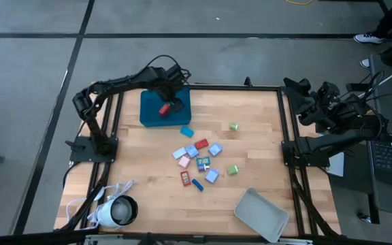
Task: Pick & Place Office items
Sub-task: Put the white charger adapter into the blue bin
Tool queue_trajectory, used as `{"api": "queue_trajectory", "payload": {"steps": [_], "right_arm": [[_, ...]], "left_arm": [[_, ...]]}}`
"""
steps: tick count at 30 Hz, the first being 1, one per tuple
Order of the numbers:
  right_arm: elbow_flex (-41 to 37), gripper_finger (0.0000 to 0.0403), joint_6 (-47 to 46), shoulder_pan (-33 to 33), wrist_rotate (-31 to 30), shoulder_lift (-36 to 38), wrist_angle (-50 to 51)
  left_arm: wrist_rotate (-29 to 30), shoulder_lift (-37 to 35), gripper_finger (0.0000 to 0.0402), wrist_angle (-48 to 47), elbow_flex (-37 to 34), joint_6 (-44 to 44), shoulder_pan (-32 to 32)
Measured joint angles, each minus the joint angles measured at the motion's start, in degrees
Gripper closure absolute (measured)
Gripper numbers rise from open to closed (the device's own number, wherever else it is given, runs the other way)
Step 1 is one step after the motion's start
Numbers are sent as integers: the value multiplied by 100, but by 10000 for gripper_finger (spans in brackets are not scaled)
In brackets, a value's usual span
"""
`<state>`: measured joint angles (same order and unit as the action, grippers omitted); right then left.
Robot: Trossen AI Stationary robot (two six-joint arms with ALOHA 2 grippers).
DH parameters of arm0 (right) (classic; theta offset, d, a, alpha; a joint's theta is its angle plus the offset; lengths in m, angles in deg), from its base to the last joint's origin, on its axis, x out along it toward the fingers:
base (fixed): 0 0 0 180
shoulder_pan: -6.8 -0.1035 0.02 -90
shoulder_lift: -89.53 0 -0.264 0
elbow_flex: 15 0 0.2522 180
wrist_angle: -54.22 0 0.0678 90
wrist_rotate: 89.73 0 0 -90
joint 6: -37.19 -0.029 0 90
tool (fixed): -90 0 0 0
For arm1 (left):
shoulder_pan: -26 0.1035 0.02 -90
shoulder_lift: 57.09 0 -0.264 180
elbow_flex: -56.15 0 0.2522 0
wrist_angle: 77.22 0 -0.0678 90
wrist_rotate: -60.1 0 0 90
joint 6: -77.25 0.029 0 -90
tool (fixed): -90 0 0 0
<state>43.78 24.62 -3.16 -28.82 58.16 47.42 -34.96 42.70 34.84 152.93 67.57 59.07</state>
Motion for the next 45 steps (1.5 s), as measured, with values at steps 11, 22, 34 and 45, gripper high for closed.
{"api": "queue_trajectory", "payload": {"steps": [11,22,34,45], "right_arm": [[0,114,230,2,18,0,425],[-2,114,-49,2,452,65,564],[-4,115,-534,0,475,65,822],[-4,115,-950,0,624,65,861]], "left_arm": [[-44,-86,135,174,40,-3479,-2309],[360,309,135,254,-176,-6260,-3773],[538,1110,135,897,-176,-6364,-4066],[749,1182,135,533,-181,-6096,-4043]]}}
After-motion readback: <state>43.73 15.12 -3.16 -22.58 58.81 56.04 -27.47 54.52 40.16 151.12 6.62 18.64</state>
